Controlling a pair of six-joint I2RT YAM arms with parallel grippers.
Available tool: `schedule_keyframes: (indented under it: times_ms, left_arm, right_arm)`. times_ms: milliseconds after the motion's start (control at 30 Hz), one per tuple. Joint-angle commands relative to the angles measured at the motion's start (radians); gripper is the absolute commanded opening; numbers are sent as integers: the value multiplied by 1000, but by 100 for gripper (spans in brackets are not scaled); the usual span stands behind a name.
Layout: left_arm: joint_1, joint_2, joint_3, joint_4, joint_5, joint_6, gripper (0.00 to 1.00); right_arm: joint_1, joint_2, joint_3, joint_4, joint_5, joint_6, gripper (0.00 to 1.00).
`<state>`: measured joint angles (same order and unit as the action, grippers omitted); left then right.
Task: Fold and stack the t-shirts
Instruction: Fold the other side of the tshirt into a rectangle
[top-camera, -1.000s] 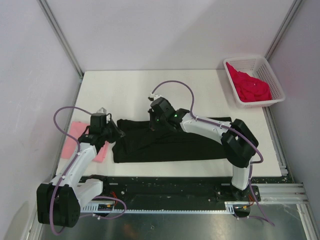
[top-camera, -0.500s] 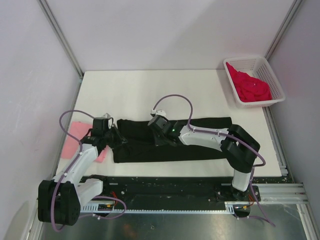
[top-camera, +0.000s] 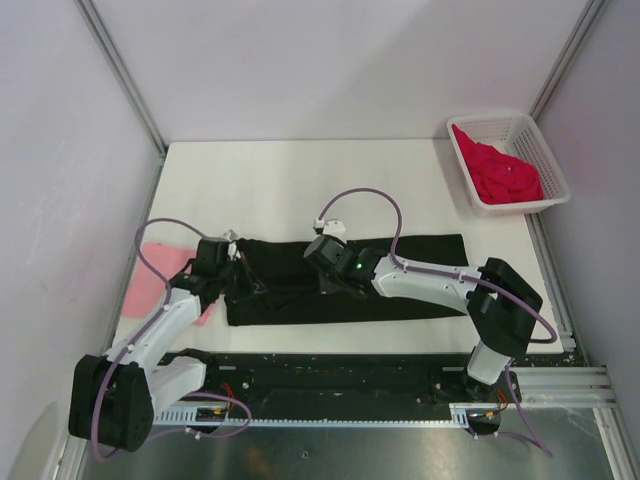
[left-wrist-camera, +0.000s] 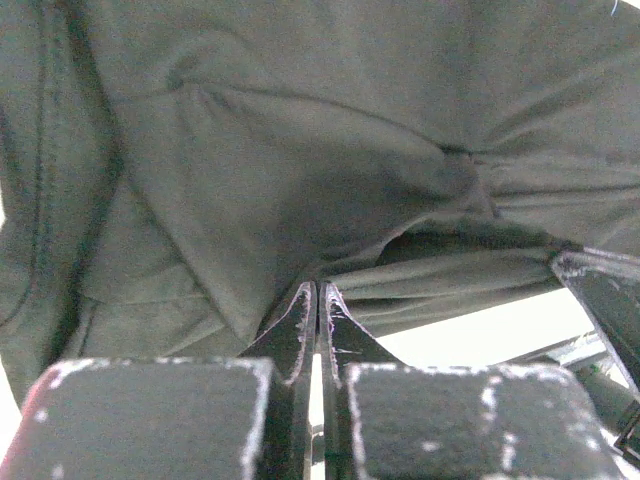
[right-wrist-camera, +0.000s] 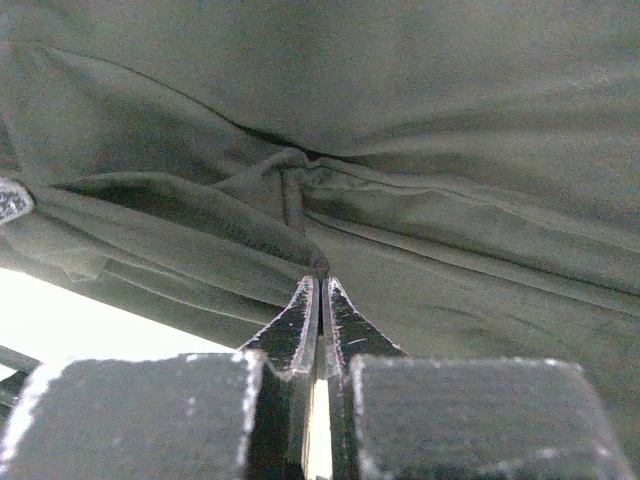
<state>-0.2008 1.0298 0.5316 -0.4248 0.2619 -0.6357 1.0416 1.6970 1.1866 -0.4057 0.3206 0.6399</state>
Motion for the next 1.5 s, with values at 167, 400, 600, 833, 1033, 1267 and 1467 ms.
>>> schedule_keyframes:
  times_ms: [167,400,600,833,1033,1267,1467]
  left_arm:
    - [-60,-114,-97,-8,-63,-100,0]
    - [-60,-140,-52,-63,-200,-113,0]
    - [-59,-79,32,-108,-271,-80,0]
    - [-57,-53,85,-131,-276,-41,1]
    - [-57,-9,32,-94,-226,-37,12]
    - [-57,-4,49,-77,-202,1,40]
    - [-64,-31,77,-71,-113,11,41]
  right_arm:
    - [20,-1,-85,8,37,38,1]
    - [29,28,-117,43,29,65,1]
    - [29,4,-118,73,11,68,2]
    - [31,-16,-118,61,18,66,2]
    - [23,22,-117,44,46,76,9]
    - [20,-2,-117,-18,103,97,33]
    - [23,-106,-117,-4,103,94,35]
